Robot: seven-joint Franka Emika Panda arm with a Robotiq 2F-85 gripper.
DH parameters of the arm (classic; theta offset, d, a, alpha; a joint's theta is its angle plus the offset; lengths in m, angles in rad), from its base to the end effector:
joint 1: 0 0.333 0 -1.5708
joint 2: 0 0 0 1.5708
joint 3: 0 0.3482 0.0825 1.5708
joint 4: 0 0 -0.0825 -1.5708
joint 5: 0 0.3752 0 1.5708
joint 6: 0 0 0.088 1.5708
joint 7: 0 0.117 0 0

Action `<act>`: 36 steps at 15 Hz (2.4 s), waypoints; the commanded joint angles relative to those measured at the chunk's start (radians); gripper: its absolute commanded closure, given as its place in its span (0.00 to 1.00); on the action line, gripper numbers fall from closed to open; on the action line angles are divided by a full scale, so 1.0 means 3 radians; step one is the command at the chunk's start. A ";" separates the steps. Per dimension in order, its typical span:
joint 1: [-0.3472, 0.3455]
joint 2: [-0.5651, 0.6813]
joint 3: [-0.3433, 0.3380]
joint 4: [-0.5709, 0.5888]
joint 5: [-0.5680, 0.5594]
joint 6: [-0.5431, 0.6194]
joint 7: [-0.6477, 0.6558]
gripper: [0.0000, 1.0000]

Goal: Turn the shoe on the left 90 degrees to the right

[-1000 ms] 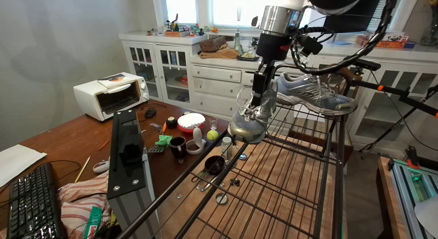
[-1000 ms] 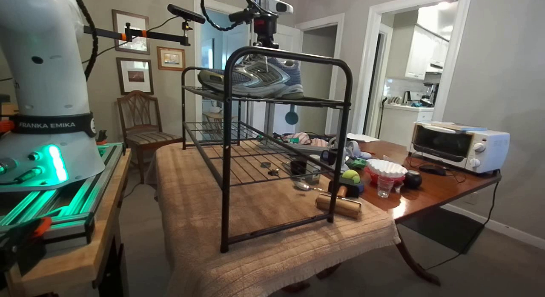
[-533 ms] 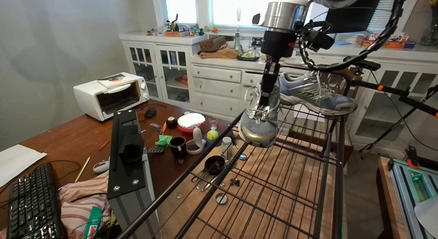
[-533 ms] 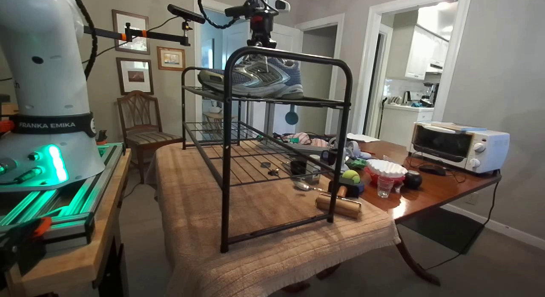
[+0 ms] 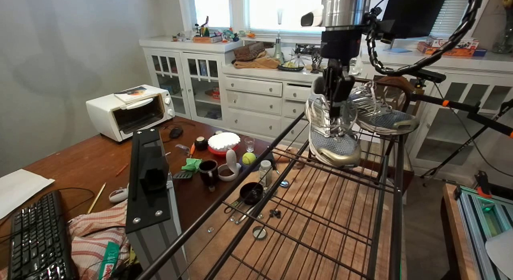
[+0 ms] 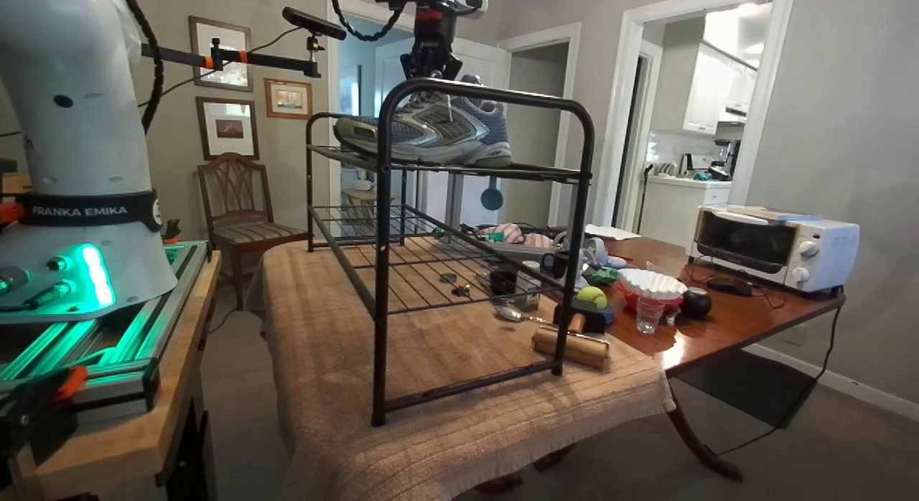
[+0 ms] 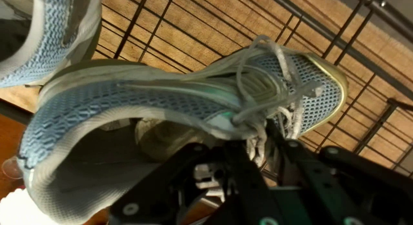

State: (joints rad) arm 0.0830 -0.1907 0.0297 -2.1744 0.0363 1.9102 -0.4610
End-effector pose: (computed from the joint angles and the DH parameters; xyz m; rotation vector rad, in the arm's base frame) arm 0.4676 0.0565 0.4924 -2.9788 -0.8559 0.1047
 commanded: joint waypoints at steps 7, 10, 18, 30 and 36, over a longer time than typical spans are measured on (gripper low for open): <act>0.0034 0.0086 -0.0076 0.0225 -0.0077 -0.0579 -0.1290 0.96; 0.0041 0.0098 -0.0035 0.0219 -0.0178 -0.0659 -0.1530 0.96; 0.0050 0.0075 0.0025 0.0155 -0.0480 -0.0579 -0.2030 0.96; 0.0031 0.0018 0.0045 0.0175 -0.0415 -0.0564 -0.1861 0.12; 0.0065 -0.0163 0.0139 0.0131 -0.0293 -0.0485 -0.0634 0.00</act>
State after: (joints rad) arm 0.0932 -0.2059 0.0557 -2.1190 -0.0770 1.7552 -0.8099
